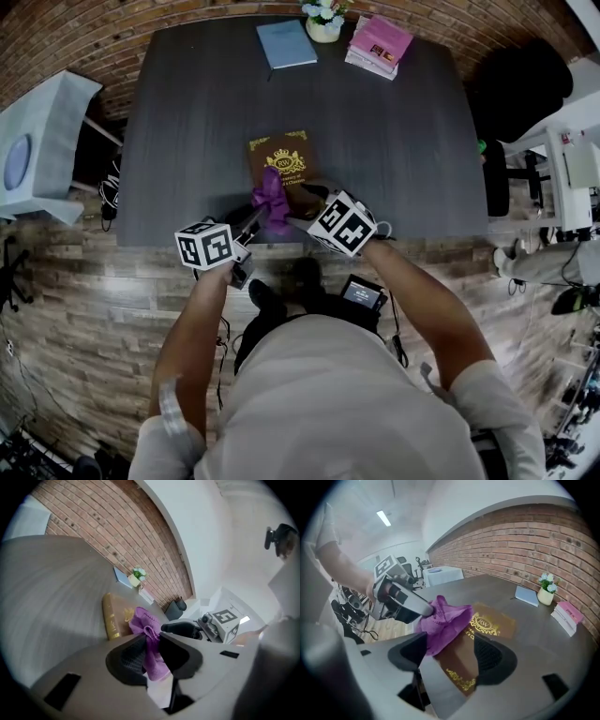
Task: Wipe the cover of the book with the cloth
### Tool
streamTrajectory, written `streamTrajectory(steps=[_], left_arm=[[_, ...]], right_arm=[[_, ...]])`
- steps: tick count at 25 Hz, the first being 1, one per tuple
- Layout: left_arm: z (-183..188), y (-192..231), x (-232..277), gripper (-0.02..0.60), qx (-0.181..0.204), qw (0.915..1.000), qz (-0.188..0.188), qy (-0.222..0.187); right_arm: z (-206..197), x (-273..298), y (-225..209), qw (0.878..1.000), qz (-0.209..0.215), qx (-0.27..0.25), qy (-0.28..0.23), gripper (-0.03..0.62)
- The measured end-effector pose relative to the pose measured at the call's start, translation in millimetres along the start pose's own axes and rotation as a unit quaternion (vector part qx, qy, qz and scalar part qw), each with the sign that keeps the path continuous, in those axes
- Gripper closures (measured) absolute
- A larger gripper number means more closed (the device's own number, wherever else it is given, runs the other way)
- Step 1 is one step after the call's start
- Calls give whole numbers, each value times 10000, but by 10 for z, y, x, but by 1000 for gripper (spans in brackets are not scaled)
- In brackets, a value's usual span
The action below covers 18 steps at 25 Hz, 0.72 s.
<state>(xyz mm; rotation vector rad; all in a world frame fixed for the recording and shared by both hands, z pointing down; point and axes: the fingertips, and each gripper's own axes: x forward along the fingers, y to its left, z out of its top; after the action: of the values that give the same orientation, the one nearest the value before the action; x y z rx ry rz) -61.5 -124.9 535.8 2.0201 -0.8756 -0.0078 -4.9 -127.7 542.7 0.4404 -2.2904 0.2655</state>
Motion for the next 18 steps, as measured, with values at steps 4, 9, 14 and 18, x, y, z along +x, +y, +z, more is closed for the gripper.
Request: streamTrajectory(steps=[4, 9, 14, 18], left_arm=[[210, 23, -108, 491, 298, 9993, 23, -226], [491, 295, -321, 492, 587, 9960, 509, -447], [709, 559, -406, 491, 1017, 9895, 932, -420], [822, 693, -371, 492, 1407, 9827, 1165, -300]], right_arm=[[104, 14, -49, 9999, 41, 53, -81, 275], [16, 70, -175, 9997, -93, 112, 195, 276], [-162, 181, -313, 9969, -397, 70, 676, 493], [-314, 239, -336, 9919, -522, -266, 1128, 548]])
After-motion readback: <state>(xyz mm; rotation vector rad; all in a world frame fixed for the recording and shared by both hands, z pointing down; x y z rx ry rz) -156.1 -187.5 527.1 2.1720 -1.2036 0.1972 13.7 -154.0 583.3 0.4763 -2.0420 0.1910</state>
